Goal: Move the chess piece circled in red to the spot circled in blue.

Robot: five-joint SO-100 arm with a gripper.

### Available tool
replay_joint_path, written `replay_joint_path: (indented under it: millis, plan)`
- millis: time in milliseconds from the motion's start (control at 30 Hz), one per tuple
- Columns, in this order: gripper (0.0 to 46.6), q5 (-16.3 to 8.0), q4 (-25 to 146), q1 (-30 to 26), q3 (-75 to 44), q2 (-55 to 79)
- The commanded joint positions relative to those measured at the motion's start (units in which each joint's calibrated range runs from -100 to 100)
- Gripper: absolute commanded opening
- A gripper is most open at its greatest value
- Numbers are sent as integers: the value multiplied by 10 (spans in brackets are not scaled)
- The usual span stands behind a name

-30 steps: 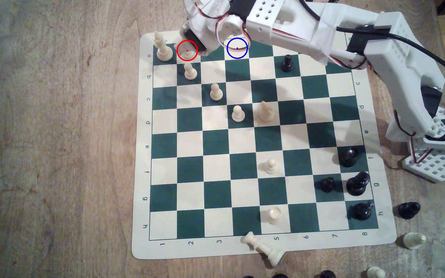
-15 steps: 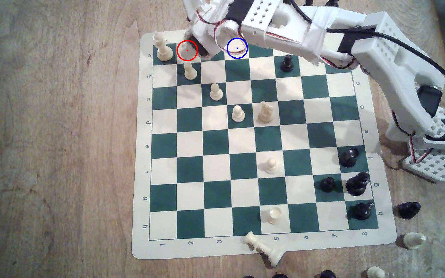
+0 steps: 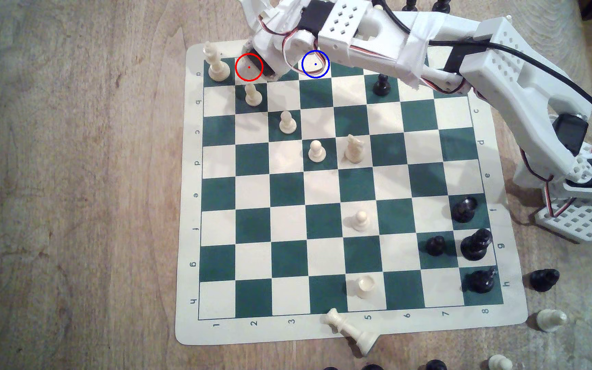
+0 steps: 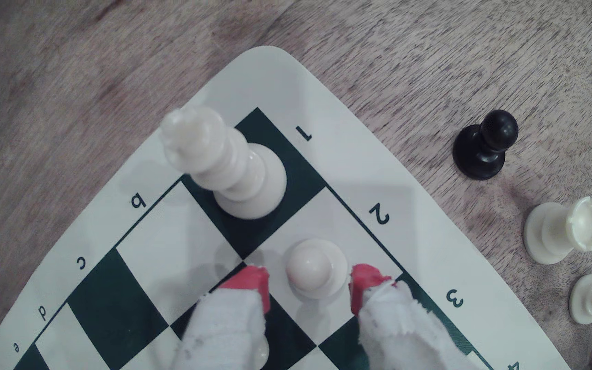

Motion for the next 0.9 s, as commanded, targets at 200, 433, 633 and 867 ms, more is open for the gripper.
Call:
replay_joint_path:
  millis: [200, 433, 633, 867]
  plan:
    - [118, 1, -19, -6, -57, -11]
    - [92, 1, -21, -11, -62, -11]
    - [57, 1, -22, -14, -62, -10]
    - [46, 3, -22, -14, -62, -9]
